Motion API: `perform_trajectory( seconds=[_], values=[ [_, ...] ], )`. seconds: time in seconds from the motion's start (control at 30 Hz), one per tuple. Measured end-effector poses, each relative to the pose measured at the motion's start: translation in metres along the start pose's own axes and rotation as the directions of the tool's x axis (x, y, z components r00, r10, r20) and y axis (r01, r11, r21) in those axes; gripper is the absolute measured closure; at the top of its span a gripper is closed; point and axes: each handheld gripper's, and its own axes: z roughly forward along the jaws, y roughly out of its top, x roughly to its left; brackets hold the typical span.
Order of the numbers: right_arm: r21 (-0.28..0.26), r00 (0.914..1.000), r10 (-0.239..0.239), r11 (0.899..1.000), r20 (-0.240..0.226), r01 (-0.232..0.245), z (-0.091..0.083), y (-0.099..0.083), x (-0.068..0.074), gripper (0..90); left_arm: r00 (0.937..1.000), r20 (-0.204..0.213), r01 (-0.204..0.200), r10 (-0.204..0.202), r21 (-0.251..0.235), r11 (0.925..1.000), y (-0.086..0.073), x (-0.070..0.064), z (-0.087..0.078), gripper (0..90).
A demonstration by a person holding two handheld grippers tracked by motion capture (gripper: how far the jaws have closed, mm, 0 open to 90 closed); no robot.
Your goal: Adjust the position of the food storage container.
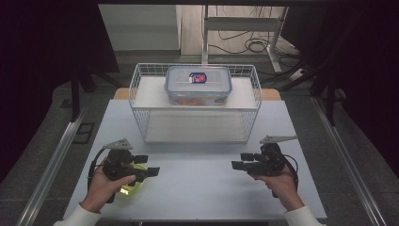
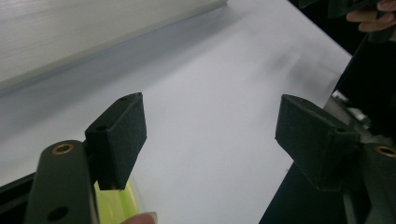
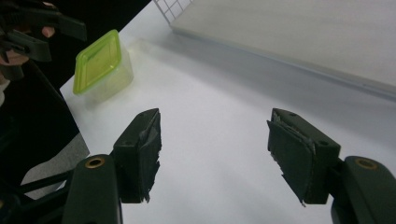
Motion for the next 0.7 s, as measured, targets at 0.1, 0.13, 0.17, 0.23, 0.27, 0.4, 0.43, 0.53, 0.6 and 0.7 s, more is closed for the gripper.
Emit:
perform_trajectory(
  seconds=[0.1, 0.13, 0.17, 0.23, 0.27, 0.4, 0.43, 0.53, 0.6, 0.7],
  values=[
    [0.006, 1.0000, 0.000, 1.000, 0.005, 0.000, 0.002, -0.003, 0.000, 34.7, 0.9999, -0.016, -0.003, 0.003, 0.004, 1.0000, -0.004, 0.000, -0.004, 26.5],
    [0.008, 1.0000, -0.001, 1.000, 0.006, 0.001, 0.002, -0.005, 0.000, 34.7, 0.9997, -0.023, -0.006, 0.006, 0.009, 0.9999, -0.006, 0.000, -0.007, 28.7],
    [0.009, 1.0000, 0.003, 1.000, 0.007, -0.003, 0.003, -0.006, -0.001, 34.7, 0.9996, -0.028, -0.009, 0.009, 0.014, 0.9999, -0.007, 0.001, -0.009, 32.1],
    [0.014, 0.9999, 0.008, 1.000, 0.007, -0.008, 0.004, -0.009, -0.002, 34.6, 0.9992, -0.039, -0.011, 0.012, 0.021, 0.9997, -0.010, 0.001, -0.015, 38.3],
    [0.016, 0.9999, 0.008, 1.000, 0.008, -0.008, 0.004, -0.010, -0.002, 34.4, 0.9982, -0.056, -0.018, 0.020, 0.032, 0.9993, -0.013, 0.000, -0.018, 42.4],
    [0.028, 0.9998, 0.018, 0.999, 0.009, -0.018, 0.004, -0.016, -0.006, 34.1, 0.9962, -0.084, -0.016, 0.021, 0.065, 0.9978, -0.022, 0.002, -0.026, 56.7],
    [0.028, 0.9997, 0.022, 0.999, 0.011, -0.023, 0.003, -0.018, -0.007, 34.1, 0.9962, -0.085, -0.011, 0.016, 0.067, 0.9977, -0.024, 0.003, -0.028, 59.5],
    [0.024, 0.9994, 0.033, 0.999, 0.014, -0.033, 0.002, -0.020, -0.009, 34.1, 0.9957, -0.092, 0.001, 0.005, 0.065, 0.9979, -0.029, 0.006, -0.035, 67.3],
    [0.022, 0.9993, 0.035, 0.999, 0.015, -0.035, 0.001, -0.021, -0.010, 34.1, 0.9953, -0.097, 0.010, -0.004, 0.064, 0.9979, -0.034, 0.010, -0.043, 71.8],
    [0.026, 0.9993, 0.035, 0.999, 0.016, -0.035, 0.001, -0.022, -0.011, 34.1, 0.9955, -0.093, 0.023, -0.016, 0.070, 0.9973, -0.042, 0.014, -0.052, 78.3]
  ],
)
